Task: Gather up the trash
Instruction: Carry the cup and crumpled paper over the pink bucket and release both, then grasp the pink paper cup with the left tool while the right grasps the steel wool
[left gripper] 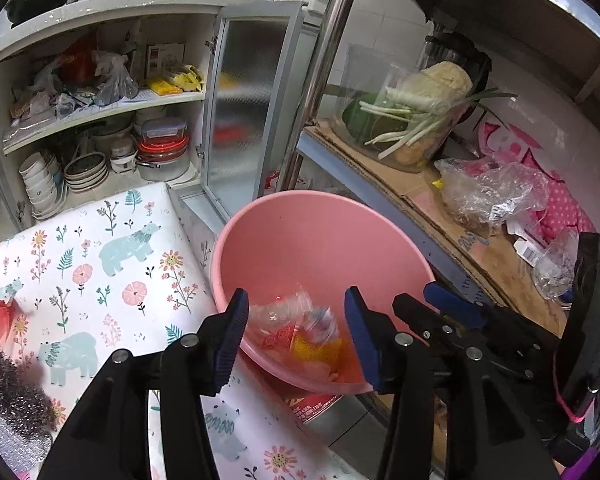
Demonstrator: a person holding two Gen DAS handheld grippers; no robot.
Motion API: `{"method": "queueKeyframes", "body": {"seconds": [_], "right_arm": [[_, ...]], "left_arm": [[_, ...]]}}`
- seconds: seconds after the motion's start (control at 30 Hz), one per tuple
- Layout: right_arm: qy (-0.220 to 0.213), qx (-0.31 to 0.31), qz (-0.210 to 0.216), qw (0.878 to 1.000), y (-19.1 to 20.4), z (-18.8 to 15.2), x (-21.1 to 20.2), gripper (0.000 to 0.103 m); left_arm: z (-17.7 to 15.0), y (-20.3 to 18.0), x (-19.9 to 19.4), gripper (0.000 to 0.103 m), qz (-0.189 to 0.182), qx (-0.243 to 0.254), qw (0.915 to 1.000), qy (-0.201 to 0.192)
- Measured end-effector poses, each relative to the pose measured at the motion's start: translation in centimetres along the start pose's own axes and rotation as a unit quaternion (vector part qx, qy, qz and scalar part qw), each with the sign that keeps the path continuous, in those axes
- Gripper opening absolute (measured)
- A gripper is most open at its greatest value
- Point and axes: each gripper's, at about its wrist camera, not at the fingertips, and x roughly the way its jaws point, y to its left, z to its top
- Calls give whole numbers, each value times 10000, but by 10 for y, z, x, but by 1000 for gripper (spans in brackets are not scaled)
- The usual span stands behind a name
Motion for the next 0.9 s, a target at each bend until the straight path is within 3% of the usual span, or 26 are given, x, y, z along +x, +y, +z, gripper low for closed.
{"method": "queueKeyframes", "body": {"seconds": [0.57,0.7,0.9], "right_arm": [[-270,-50,447,9986,26,-6,-68,37],[-267,-86,607,9978,39,-12,-82,45],[-255,-260,823,9959,62,-21,-97,45]], "left_arm": [[-8,-14,-82,55,-8,82,9990,-451],[-17,-11,-103,58,48,98,9986,-517],[-33,-4,-132,60,177,117,9979,-606]]}}
